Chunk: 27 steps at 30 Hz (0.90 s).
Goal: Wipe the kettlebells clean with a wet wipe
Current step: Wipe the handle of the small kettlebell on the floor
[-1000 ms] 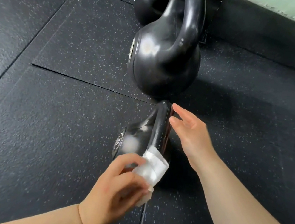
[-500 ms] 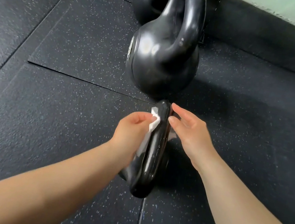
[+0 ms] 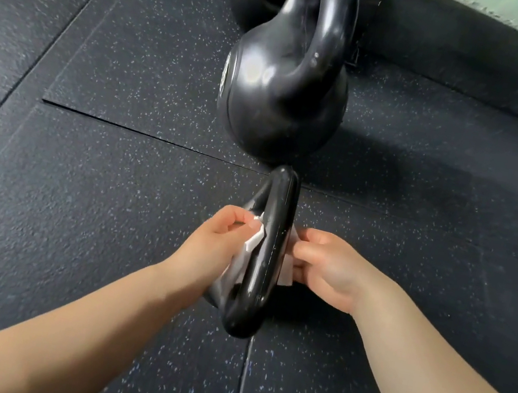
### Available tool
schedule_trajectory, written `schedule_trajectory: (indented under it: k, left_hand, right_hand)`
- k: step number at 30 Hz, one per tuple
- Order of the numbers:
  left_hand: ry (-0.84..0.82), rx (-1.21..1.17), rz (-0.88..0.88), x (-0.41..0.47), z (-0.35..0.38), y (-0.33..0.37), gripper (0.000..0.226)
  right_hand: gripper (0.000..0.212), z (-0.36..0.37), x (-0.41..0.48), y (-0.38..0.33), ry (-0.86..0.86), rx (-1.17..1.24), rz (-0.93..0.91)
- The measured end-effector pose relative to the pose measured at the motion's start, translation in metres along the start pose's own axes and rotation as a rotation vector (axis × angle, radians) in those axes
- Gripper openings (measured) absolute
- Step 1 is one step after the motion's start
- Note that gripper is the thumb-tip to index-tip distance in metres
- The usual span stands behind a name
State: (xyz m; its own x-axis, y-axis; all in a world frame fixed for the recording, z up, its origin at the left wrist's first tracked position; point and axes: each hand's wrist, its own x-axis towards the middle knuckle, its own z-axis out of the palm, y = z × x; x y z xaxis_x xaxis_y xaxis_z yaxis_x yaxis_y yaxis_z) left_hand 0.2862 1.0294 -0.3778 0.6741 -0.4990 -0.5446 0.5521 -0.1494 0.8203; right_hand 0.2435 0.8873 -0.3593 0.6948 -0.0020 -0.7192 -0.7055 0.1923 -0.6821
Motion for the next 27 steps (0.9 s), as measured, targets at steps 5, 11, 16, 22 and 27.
schedule_trajectory:
  k: [5, 11, 16, 22, 27]
  left_hand:
    - [0.135, 0.174, 0.258, 0.005, -0.010, 0.005, 0.014]
    - [-0.002, 0.304, 0.373, 0.000, -0.008, 0.000, 0.033]
    - [-0.013, 0.231, 0.381, -0.004, -0.004, -0.002, 0.035]
    - [-0.033, 0.234, 0.396, -0.003, -0.006, -0.002, 0.039]
    - [-0.019, 0.242, 0.398, -0.002, -0.006, -0.002, 0.039]
  right_hand:
    - [0.020, -0.014, -0.012, -0.008, 0.134, -0.062, -0.042]
    - [0.024, -0.028, -0.027, -0.016, 0.183, 0.218, -0.255]
    - [0.018, 0.001, -0.010, -0.012, 0.200, -0.225, -0.343]
    - [0.026, 0.000, -0.025, 0.007, 0.049, -0.223, -0.246]
    - [0.023, 0.002, -0.021, 0.005, 0.109, -0.298, -0.306]
